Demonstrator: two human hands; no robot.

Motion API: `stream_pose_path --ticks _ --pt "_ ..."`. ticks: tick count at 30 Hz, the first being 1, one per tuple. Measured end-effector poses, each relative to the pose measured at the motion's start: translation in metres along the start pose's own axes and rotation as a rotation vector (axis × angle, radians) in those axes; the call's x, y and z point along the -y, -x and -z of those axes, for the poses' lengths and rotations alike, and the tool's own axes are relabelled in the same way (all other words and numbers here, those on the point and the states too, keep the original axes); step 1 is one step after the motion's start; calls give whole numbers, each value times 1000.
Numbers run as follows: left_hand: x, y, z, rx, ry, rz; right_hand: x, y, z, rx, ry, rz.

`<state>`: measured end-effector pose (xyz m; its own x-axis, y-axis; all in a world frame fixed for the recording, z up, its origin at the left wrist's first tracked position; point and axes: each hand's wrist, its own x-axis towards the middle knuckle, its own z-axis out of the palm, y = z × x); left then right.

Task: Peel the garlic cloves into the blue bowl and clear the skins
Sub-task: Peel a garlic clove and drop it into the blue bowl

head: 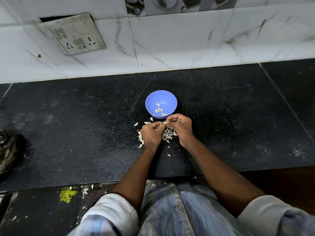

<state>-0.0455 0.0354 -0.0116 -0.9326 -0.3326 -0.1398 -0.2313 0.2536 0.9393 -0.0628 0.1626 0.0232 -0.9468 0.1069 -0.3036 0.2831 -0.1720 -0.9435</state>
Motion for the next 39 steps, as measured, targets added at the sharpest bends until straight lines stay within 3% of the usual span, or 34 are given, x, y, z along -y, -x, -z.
stream_pose_path --ticks 4,9,14,23,36,39 --pt "-8 6 3 54 108 85 -3 -3 2 4 -3 -5" --pt "-13 6 3 1 292 199 -3 -4 8 5 42 15" --pt "-3 2 6 12 -12 52 -4 -5 10 15 75 38" --pt "-13 10 6 15 -247 -158 -3 -5 12 75 169 86" --pt "-13 8 7 26 -178 -190 -4 -7 14 111 91 63" --pt "-11 8 6 72 -74 -124 -3 -7 14 118 17 14"
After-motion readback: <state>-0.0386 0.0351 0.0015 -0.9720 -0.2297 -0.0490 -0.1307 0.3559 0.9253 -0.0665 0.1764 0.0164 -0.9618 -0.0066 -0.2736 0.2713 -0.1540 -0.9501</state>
